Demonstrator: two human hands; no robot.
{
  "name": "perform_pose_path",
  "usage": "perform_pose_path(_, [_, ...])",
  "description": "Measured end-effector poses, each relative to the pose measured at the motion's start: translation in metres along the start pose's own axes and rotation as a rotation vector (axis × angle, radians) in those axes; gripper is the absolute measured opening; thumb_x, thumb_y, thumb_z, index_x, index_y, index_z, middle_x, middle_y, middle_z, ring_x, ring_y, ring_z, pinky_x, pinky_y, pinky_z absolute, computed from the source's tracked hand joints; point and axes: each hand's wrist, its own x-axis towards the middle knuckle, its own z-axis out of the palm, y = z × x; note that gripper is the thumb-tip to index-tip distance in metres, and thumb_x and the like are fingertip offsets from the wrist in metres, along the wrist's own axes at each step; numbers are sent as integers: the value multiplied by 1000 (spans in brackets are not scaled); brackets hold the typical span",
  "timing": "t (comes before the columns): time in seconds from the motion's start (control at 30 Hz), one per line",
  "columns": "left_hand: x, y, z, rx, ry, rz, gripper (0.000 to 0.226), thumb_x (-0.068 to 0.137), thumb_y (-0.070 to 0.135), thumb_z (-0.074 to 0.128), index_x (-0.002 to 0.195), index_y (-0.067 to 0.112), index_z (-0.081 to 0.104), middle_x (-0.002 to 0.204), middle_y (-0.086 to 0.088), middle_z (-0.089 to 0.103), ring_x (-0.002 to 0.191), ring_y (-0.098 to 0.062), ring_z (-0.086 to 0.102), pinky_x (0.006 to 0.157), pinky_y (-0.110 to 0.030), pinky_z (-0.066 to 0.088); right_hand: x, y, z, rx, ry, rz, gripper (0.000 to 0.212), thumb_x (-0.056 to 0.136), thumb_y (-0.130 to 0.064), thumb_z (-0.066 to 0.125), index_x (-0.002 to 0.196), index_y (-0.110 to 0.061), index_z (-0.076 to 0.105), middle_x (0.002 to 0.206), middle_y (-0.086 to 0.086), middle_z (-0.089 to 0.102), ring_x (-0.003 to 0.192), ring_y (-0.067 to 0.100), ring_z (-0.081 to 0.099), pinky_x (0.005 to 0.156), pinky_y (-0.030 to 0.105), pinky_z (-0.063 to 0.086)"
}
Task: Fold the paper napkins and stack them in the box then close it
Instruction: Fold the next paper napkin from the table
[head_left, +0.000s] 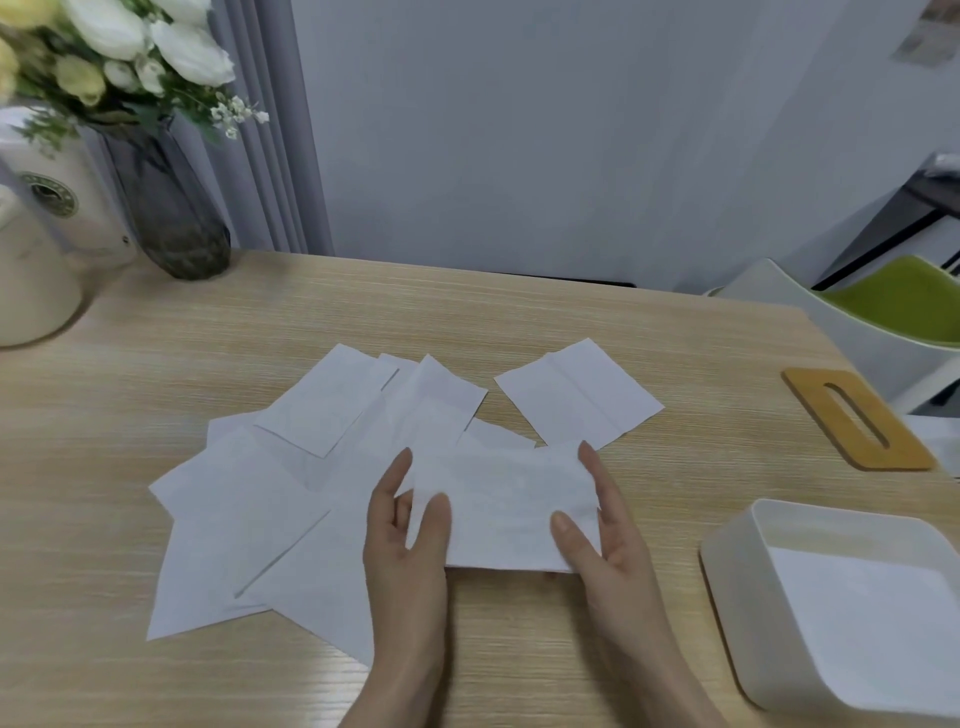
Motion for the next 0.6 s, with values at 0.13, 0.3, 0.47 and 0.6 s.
perform_pose_path(0.13, [-5,2,2,-5,-37,-32,48,95,10,59,123,49,58,117,34,62,116,18,50,99,-38,50,1,0,-2,-22,20,-12,68,89,-21,60,137,-58,29,129,-53,34,120,-31,27,93,4,32])
perform_pose_path(0.3, [-6,7,3,11,19,18,54,94,-2,55,120,45,61,127,16,63,121,4,54,105,-32,44,-2,-8,-8,14,6,-64,58,86,-12,59,135,-42,49,117,-12,66,93,-1,64,67,15,50])
perform_pose_path(0.47, [-11,9,8,73,-78,-6,43,91,3,61,104,43,72,114,21,69,107,-4,65,80,-32,57,-10,-17,-15,-39,67,-45,32,89,-3,61,105,-28,72,103,-10,72,89,0,65,71,9,46])
perform_pose_path(0.6, [-17,15,12,163,-153,18,36,86,3,68,103,35,74,109,18,71,106,0,64,94,-29,50,-14,-29,-27,-115,137,-55,30,87,-3,64,103,-27,71,101,-14,71,90,-2,63,73,8,45])
